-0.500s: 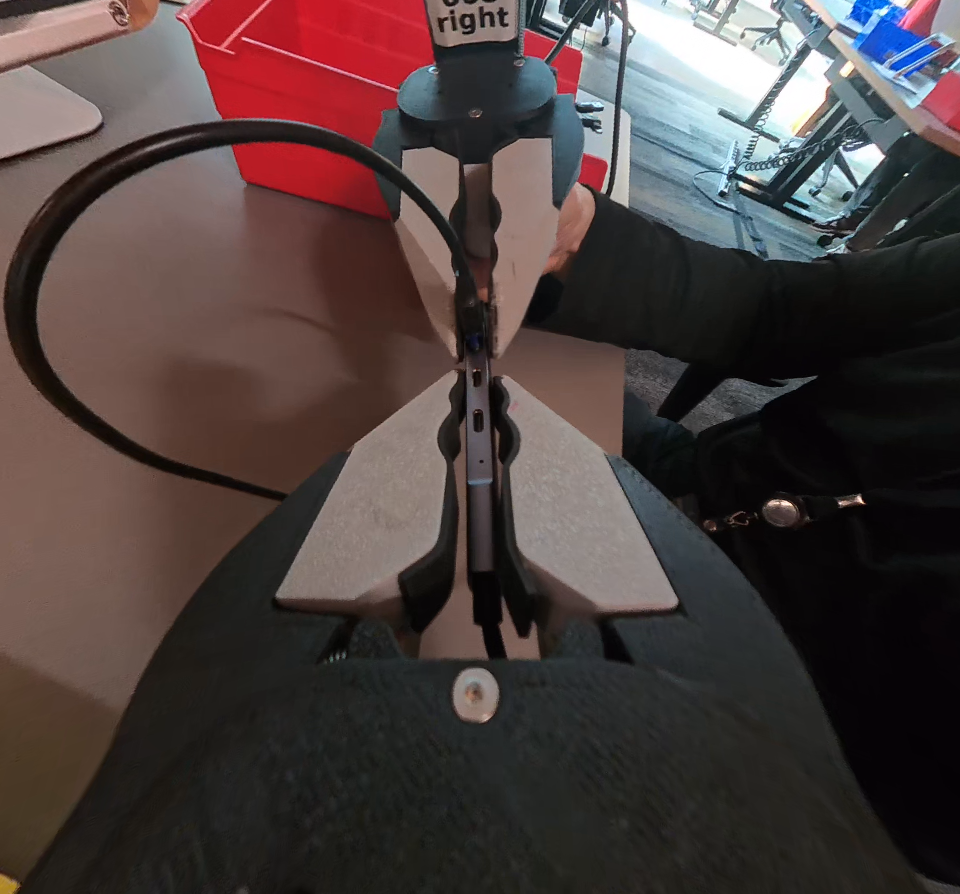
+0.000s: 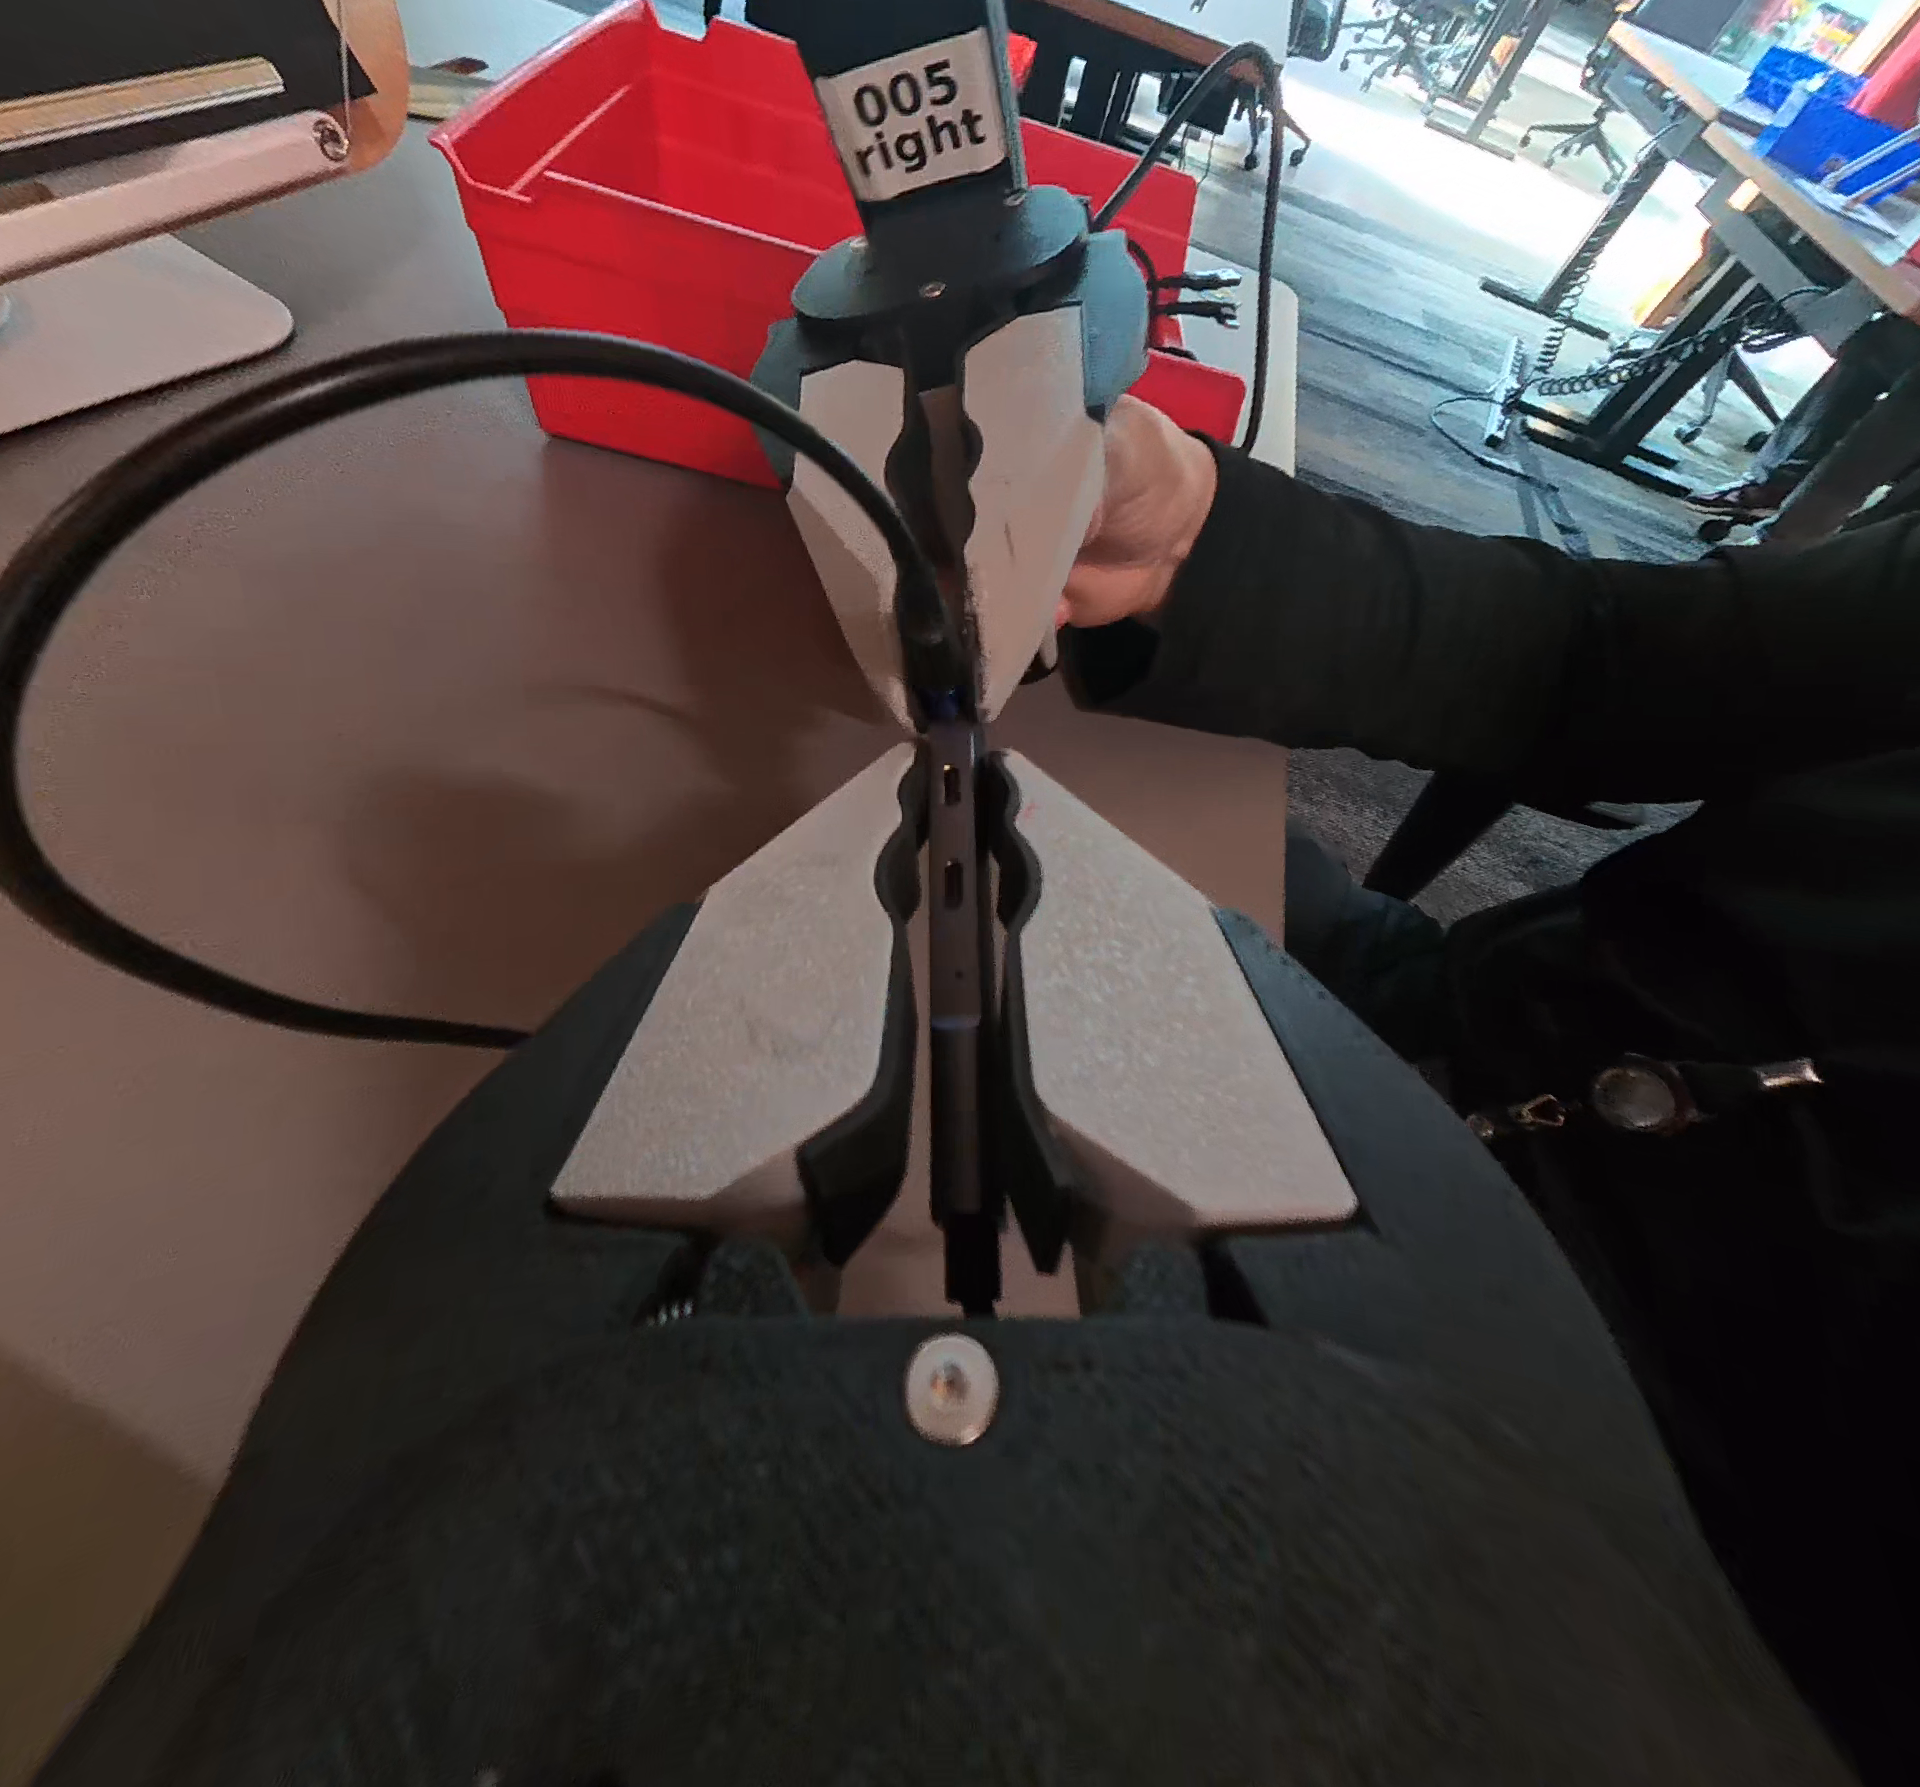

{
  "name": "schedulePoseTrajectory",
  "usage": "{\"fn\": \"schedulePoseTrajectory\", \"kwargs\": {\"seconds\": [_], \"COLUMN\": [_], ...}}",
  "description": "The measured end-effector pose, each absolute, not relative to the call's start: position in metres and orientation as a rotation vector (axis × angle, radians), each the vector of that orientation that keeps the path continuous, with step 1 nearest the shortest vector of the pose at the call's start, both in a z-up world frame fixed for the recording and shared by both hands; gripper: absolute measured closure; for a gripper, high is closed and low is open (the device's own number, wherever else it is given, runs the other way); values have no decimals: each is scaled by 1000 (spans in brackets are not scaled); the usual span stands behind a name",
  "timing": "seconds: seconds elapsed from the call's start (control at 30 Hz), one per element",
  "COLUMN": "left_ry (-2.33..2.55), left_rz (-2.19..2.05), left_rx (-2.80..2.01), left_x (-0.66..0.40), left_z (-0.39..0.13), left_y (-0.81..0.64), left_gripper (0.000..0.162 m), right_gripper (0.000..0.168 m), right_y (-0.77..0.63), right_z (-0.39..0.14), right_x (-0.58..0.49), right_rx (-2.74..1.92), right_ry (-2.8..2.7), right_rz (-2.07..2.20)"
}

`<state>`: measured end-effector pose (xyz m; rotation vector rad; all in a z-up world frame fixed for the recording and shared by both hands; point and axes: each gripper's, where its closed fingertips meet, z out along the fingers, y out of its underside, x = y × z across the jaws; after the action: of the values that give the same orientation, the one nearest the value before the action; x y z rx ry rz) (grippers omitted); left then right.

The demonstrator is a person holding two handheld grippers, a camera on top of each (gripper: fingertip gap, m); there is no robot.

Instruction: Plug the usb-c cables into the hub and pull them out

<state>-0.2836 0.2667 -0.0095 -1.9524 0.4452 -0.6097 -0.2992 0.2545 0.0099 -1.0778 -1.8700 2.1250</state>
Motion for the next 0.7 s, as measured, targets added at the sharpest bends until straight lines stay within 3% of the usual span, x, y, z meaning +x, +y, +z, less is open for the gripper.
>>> {"fn": "schedulePoseTrajectory", "kwargs": {"seconds": [0.57, 0.7], "left_ry": [220, 293], "left_rz": [-623, -648], "left_rx": [-1843, -1947], "left_x": [-292, -292], "left_z": [-2, -5], "left_y": [272, 265], "left_gripper": [154, 154], "right_gripper": [166, 166], "right_y": [260, 255], "right_z": [28, 22], "right_x": [-313, -312], "right_rx": [-1119, -1102], "right_ry": [-1503, -1698], "right_rz": [2440, 2243]}}
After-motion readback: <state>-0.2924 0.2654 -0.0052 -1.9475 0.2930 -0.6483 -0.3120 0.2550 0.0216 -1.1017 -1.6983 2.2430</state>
